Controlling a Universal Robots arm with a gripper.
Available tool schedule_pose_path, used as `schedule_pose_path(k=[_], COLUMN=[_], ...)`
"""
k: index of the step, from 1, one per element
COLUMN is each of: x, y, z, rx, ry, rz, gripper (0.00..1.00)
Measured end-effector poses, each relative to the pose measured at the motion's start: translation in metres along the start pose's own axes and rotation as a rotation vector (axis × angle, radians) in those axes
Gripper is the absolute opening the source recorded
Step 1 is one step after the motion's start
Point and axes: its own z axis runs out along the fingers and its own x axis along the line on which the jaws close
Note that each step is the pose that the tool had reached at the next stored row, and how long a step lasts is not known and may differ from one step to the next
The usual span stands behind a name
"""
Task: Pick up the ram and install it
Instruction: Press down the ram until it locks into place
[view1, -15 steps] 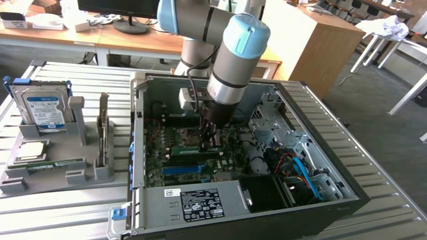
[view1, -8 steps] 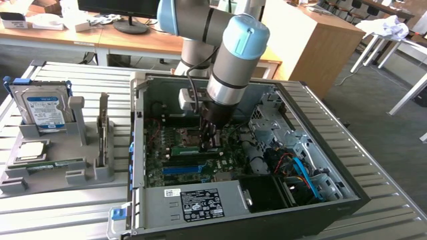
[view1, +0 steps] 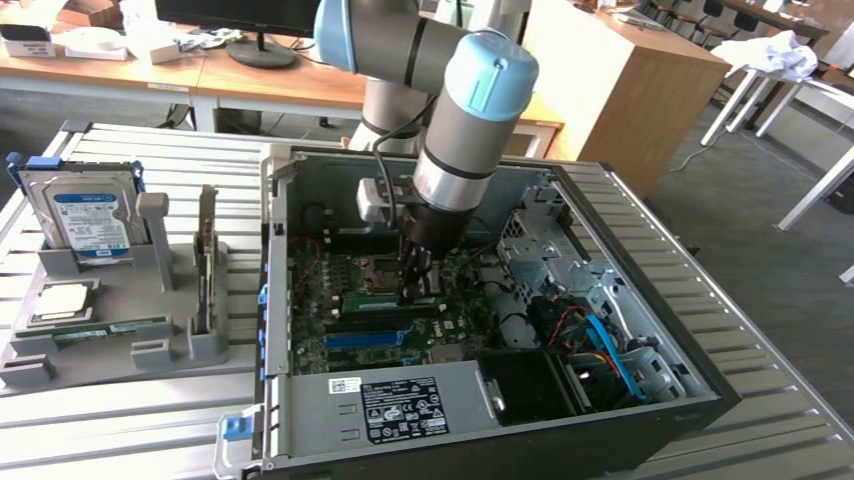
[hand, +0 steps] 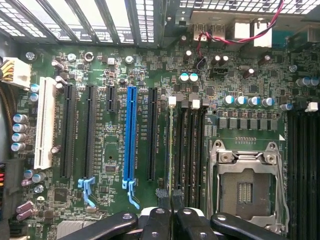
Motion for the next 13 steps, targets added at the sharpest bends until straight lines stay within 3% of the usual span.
schedule_pose_path(k=[13], x=[0.0001], y=[0.0003], z=[0.0033], rx=[0.0000], ry=[0.0001], rz=[0.000], gripper=[0.12])
